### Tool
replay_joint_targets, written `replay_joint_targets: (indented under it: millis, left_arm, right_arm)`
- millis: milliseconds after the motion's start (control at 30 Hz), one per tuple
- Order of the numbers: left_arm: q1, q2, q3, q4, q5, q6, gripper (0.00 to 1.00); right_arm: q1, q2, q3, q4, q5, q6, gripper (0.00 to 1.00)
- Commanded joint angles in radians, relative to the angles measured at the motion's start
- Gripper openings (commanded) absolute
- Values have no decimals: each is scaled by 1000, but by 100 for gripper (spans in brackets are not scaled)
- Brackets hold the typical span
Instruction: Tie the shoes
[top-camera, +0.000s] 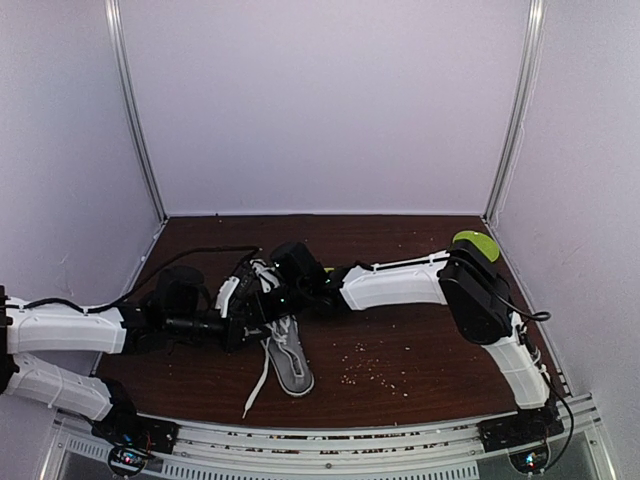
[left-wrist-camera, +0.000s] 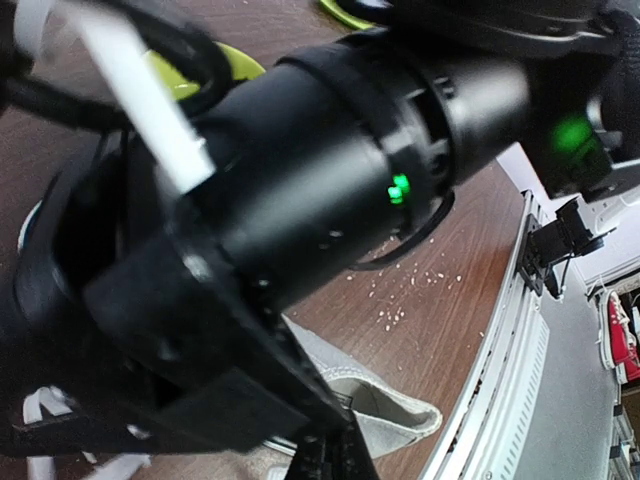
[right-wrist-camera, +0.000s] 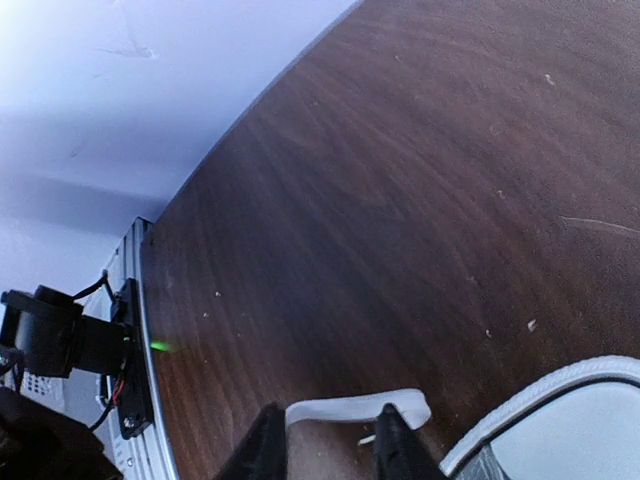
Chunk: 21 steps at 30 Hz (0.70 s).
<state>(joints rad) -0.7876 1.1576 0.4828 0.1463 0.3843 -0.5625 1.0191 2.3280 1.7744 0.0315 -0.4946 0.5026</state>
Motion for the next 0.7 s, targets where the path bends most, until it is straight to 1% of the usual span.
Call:
replay_joint_targets:
  millis: [0, 67, 200, 367, 500, 667]
  left_arm:
    - [-2, 6, -6, 70, 31, 15, 0]
    - [-2, 8, -6, 80, 39, 15, 0]
    - [-3, 8, -6, 81, 42, 13, 0]
    - [-2, -6, 15, 40, -21, -5, 0]
    - [-2, -1, 28, 38, -88, -57, 0]
    - [-2, 57, 64, 54, -77, -99, 0]
  right_arm:
    - [-21, 21, 42, -67, 29, -18, 41]
    - [-27, 41, 70, -82, 12, -23, 47]
    - [-31, 51, 74, -84, 8, -19, 56]
    - [-37, -2, 42, -79, 11, -8, 66]
    - [-66, -134, -88, -29, 25, -2, 73]
    - [-104, -334, -289, 17, 85, -33, 77]
